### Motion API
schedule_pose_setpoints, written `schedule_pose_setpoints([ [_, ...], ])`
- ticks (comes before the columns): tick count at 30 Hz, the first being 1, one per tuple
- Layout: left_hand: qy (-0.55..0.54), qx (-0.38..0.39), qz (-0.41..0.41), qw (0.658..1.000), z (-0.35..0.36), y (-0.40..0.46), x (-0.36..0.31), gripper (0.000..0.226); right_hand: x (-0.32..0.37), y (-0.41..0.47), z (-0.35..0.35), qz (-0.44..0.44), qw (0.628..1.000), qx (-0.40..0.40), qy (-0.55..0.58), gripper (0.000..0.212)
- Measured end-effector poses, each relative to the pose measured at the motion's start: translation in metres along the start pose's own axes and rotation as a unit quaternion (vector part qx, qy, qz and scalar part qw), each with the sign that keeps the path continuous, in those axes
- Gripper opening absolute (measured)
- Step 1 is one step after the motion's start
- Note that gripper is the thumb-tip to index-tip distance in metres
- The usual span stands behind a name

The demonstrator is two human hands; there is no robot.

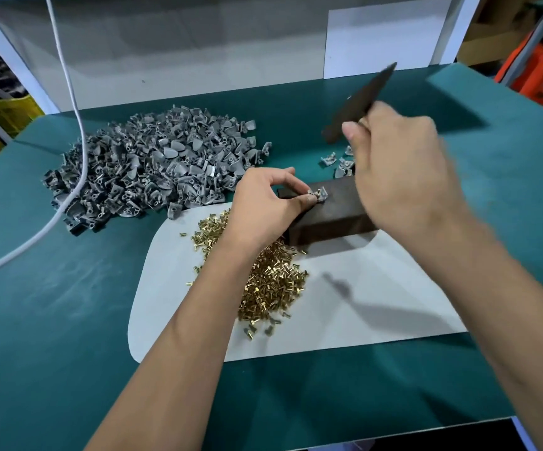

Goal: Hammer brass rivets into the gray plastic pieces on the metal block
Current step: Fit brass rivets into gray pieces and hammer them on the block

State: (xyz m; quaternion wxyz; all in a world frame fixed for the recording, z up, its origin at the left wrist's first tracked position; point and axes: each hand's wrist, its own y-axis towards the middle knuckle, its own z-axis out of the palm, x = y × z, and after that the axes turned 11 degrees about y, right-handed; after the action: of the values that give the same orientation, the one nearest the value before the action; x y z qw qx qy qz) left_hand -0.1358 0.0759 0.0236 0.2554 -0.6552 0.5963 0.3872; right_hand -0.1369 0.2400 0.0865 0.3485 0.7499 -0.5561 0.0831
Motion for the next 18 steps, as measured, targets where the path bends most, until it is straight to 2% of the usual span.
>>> schedule_pose_setpoints([
  [3, -0.005, 0.002, 0.004, 1.0, 0.0, 0.0, 0.001, 0.012, 0.001, -0.003, 0.007, 0.037, 0.985, 0.153, -0.067, 0.024],
  [4, -0.005, 0.003, -0.001, 1.0, 0.0, 0.0, 0.0, 0.011, 0.0, 0.001, 0.004, 0.044, 0.981, 0.169, -0.082, 0.023],
  [6, -0.002, -0.001, -0.011, 1.0, 0.0, -0.001, 0.0, 0.013, -0.001, 0.009, -0.004, 0.031, 0.987, 0.131, -0.092, 0.025],
  [8, -0.003, 0.0, -0.01, 1.0, 0.0, -0.001, -0.001, 0.016, -0.002, 0.007, -0.004, 0.016, 0.999, 0.012, -0.045, 0.027],
  [9, -0.002, -0.002, -0.007, 1.0, 0.0, 0.0, -0.001, 0.016, 0.0, 0.005, -0.001, 0.014, 0.999, -0.013, -0.025, 0.027],
  [10, 0.002, -0.003, -0.003, 1.0, -0.001, -0.001, 0.0, 0.016, 0.001, 0.001, 0.004, 0.019, 0.999, 0.019, -0.032, 0.028],
  [12, 0.004, 0.0, 0.004, 1.0, -0.001, -0.001, 0.0, 0.014, -0.002, -0.004, 0.013, 0.026, 0.988, 0.13, -0.073, 0.028],
  [13, 0.004, 0.001, 0.003, 1.0, 0.0, -0.001, -0.001, 0.012, -0.004, -0.002, 0.013, 0.031, 0.984, 0.155, -0.079, 0.027],
  [16, 0.013, 0.002, -0.006, 1.0, 0.0, -0.002, -0.002, 0.011, -0.006, 0.007, 0.003, 0.038, 0.983, 0.154, -0.096, 0.027],
  [18, 0.011, -0.001, -0.008, 1.0, 0.0, -0.002, -0.002, 0.011, -0.011, 0.01, -0.003, 0.048, 0.99, 0.115, -0.072, 0.036],
])
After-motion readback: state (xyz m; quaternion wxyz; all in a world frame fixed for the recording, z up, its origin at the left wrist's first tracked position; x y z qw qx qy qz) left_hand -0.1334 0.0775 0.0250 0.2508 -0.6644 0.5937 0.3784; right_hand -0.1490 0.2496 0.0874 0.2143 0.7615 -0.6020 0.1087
